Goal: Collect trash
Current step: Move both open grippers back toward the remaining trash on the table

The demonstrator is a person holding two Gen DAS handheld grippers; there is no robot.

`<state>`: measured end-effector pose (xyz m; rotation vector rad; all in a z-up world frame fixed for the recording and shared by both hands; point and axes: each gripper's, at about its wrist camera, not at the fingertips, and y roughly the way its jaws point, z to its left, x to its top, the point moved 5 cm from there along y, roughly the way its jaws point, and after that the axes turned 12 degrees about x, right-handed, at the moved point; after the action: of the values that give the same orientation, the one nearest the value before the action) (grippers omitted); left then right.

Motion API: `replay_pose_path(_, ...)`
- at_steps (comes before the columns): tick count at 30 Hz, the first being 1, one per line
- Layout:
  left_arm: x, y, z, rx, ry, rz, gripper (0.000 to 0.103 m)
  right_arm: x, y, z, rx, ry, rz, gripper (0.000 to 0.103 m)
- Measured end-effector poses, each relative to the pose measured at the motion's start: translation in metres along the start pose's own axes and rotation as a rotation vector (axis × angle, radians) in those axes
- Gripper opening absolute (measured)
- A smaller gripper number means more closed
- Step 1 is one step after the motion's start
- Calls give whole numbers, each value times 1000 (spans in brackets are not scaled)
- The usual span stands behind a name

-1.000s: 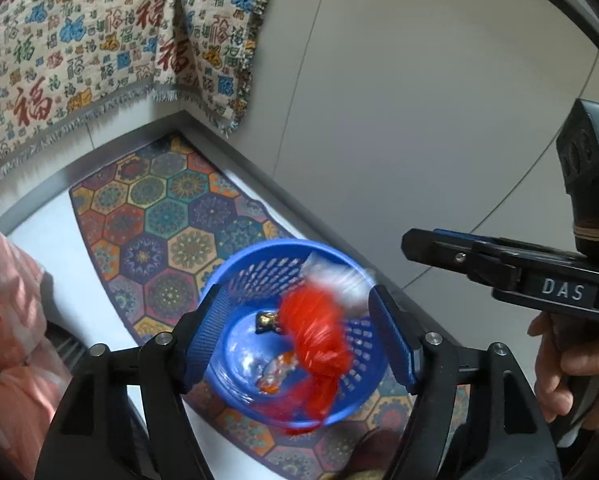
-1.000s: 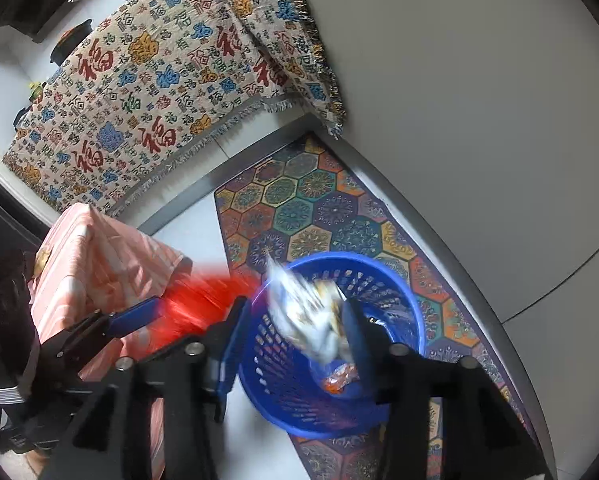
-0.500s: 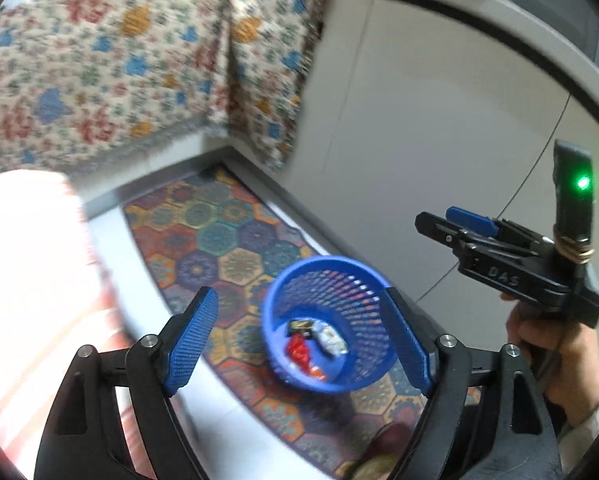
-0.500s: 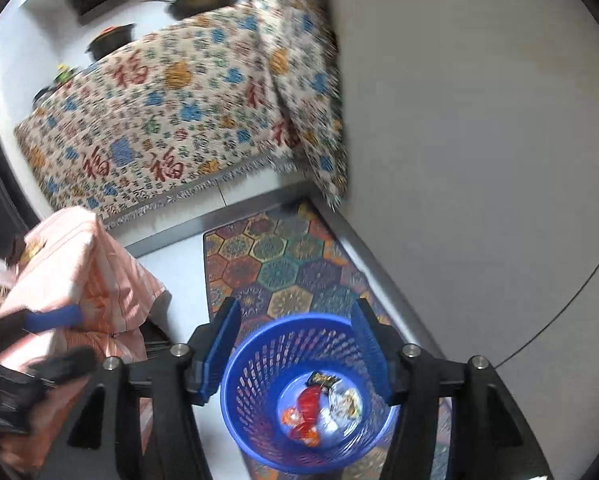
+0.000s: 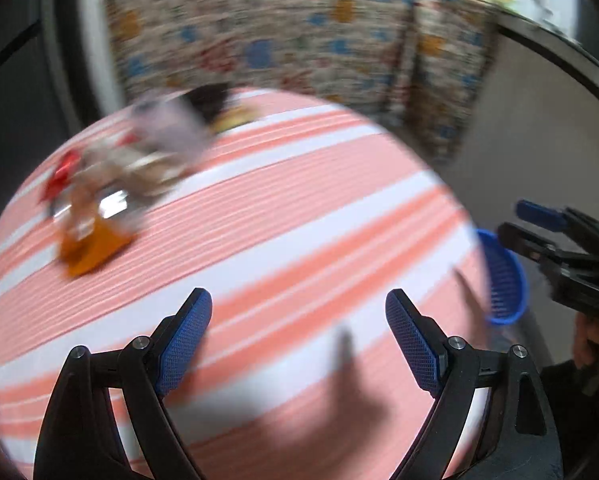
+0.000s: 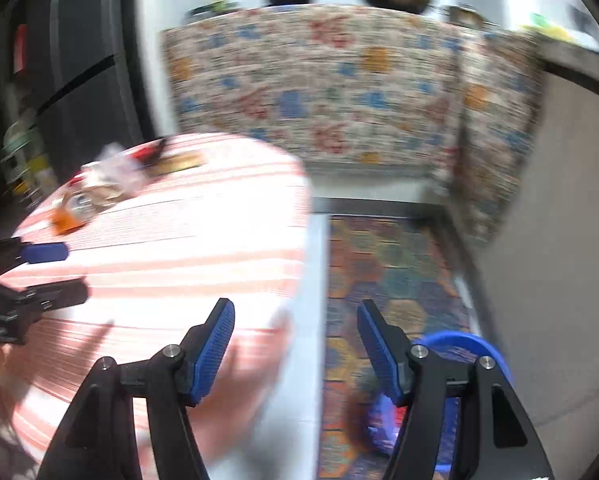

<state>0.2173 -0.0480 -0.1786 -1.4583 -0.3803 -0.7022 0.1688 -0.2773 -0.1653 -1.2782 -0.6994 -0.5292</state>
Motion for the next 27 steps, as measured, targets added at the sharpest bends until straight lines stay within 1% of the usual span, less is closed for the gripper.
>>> replay_pose_path(3,-15,10,49,72,-56,24,90,9,25,51,68,-56,43,65)
replay_pose_path(6,-28,17,86,139,-85,37,90,16,51,94,115,-111,93,65)
replay_pose_path(8,-34,22,103,167,-100,47,90,19,69,111,135,-129,131,65)
replay_pose_path(10,-39,27,121,178,-122,62,90,22,87,124,145,-133,169,65)
replay_pose_path(13,-45,33,137,197,-147,89,90,26,109,136,144,-125,217,65)
replay_pose_path(17,-48,37,151,203,-155,75,99,33,133,151,127,-134,246,65)
replay_pose_path(18,-47,38,152,203,-155,75,101,35,139,152,127,-129,253,67)
replay_pose_path(20,-43,42,155,202,-149,78,103,40,149,157,107,-135,244,67)
replay_pose_path(27,-28,55,168,189,-147,80,103,54,166,161,81,-119,200,82)
